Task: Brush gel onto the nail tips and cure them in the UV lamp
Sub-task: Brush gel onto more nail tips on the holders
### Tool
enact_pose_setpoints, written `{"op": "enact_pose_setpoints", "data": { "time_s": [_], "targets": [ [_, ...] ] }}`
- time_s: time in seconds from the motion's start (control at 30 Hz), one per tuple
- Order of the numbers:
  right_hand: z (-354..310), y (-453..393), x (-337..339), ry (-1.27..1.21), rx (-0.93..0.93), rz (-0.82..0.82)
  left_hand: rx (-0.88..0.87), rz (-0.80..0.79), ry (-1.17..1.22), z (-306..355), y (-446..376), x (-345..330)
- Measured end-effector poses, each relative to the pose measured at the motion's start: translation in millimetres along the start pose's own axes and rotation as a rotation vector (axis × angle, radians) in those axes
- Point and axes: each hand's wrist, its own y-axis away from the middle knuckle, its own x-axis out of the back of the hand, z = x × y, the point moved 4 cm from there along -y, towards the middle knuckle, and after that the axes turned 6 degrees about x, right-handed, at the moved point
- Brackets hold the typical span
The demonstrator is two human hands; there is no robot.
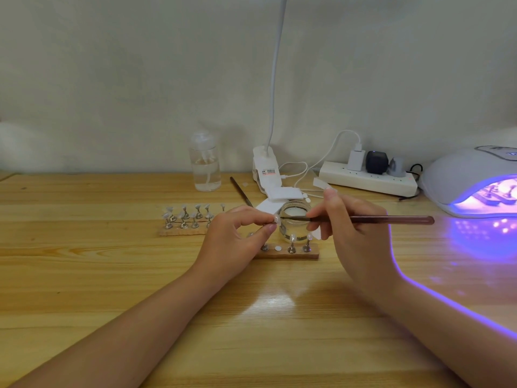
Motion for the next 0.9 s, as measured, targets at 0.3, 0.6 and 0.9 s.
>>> {"op": "enact_pose_setpoints", "data": {
  "time_s": [0.3,0.6,0.9],
  "targets": [
    [-4.4,1.2,-4.9,0.062,0.055,-0.095,0.002,0.005,0.001,0.4,-0.4,-0.4],
    [-2.7,-1.0,-3.0,0.103,0.054,-0.077,0.014,-0.014,-0.012,1.2,0.5,0.1],
    [-2.4,0.2,-3.1,0.061,0.015,-0.091,0.007,-0.012,-0.017,1.4,1.0,0.2]
  ]
}}
